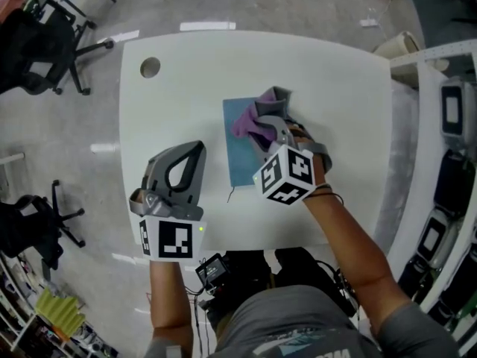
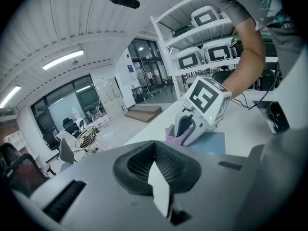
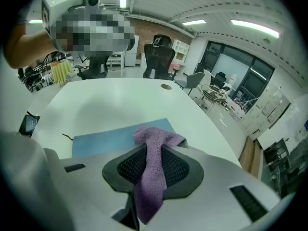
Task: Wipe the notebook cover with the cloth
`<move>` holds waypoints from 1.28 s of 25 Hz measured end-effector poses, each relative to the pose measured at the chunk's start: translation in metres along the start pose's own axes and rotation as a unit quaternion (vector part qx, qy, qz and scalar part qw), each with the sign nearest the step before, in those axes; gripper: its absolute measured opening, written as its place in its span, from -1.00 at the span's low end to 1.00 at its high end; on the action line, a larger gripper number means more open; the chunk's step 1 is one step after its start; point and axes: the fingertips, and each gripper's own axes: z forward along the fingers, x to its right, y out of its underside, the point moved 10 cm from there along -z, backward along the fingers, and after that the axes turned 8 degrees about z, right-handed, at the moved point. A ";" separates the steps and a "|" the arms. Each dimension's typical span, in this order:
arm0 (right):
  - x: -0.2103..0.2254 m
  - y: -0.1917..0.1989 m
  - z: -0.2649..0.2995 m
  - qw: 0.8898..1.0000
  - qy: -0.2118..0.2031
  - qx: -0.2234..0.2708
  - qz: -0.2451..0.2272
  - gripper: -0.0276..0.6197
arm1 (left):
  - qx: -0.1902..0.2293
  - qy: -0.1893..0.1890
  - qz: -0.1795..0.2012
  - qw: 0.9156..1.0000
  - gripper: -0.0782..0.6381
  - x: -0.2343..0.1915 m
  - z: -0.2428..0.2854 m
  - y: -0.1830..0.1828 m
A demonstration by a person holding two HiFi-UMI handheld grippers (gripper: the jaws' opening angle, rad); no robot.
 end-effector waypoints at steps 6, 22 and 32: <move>0.019 0.025 -0.015 0.999 0.025 -0.009 0.030 -0.58 | 0.017 0.022 0.014 1.000 -0.78 0.002 0.024 -0.014; 0.050 0.039 -0.018 0.998 0.045 -0.028 0.039 -0.58 | 0.024 0.033 0.017 0.999 -0.78 0.009 0.043 -0.022; 0.046 -0.002 0.011 0.999 0.042 -0.017 -0.003 -0.58 | 0.012 -0.004 -0.024 1.000 -0.78 0.004 0.022 0.012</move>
